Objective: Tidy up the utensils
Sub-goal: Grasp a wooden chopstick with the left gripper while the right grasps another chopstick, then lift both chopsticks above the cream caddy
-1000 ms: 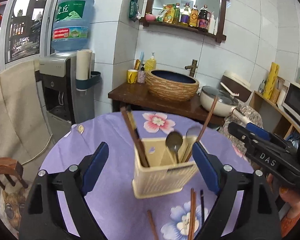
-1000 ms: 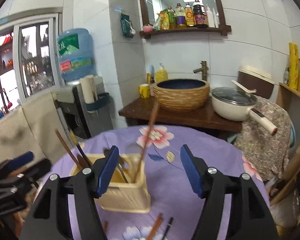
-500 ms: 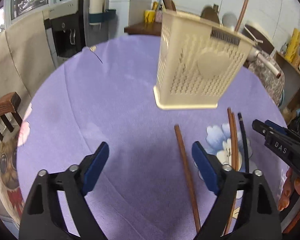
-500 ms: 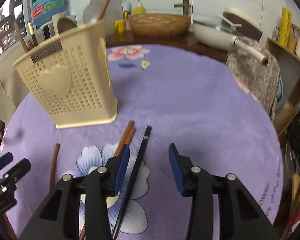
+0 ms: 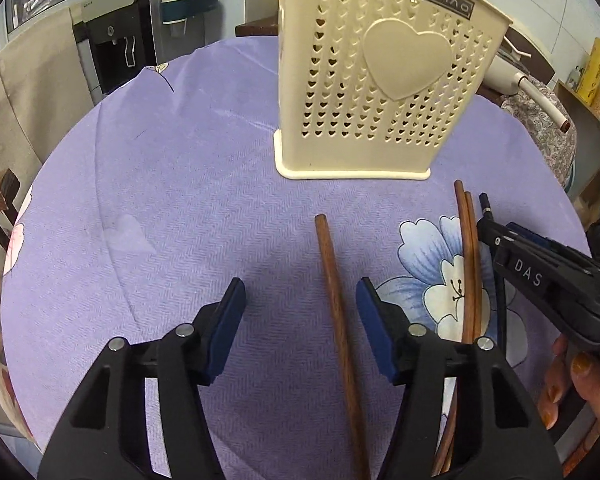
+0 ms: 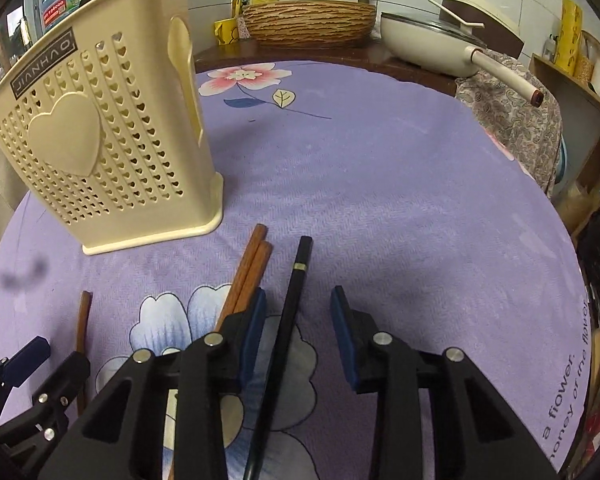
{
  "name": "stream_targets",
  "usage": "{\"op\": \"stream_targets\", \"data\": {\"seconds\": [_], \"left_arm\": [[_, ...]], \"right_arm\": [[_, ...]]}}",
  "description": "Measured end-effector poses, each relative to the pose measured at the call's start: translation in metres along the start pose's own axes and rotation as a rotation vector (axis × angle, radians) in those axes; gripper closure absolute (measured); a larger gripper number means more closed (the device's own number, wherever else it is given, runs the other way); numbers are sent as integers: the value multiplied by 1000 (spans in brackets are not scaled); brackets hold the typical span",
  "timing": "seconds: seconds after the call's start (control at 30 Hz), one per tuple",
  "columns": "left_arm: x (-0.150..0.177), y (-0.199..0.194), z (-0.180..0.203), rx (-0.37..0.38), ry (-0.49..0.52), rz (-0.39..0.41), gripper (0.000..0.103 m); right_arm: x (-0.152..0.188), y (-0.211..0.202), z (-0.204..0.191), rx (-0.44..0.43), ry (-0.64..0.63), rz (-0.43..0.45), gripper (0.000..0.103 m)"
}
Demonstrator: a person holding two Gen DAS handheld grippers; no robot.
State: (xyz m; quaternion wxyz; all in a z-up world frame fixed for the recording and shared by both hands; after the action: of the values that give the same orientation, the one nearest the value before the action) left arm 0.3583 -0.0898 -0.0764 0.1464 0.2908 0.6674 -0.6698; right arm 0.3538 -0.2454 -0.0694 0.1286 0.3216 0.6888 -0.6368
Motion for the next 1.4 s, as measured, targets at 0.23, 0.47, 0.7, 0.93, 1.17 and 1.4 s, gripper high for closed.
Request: {"op": "stream_targets", "data": {"seconds": [0.23,0.47,0.7,0.93,1.17,1.4], "left_arm": [[-7,5,8,-58,24,-7,63],[-14,8,12,-41,38,-26,85],[-20,13,9,-18,30,-29,95],[-22,4,2,7,4,18,95],[-31,-45,-2,25,6,153,96],[-43,-102,-16,46,10,276,96]], "right_arm": [[-9,7,1,-5,23,1,83],[-16,12,1,-17,30,-14,93],[-19,13,8,-67,66,-27,94],[-25,-11,13,-161,91,12,95],[-34,-69,13,-268,58,113,95],[-48,-137,18,-352,8,232,95]]}}
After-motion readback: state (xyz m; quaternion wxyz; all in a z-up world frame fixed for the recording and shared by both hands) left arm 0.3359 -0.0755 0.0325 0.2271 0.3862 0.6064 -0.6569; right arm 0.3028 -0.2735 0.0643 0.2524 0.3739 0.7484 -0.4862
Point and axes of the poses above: each gripper's, at about its wrist camera, not at the fingertips, and y roughly the way its jaws point, z to its right, x to its underside, the point moved 1 cm from there along y, roughly the way its jaws point, and after that the axes turned 12 degrees about y, right-handed, at the moved point
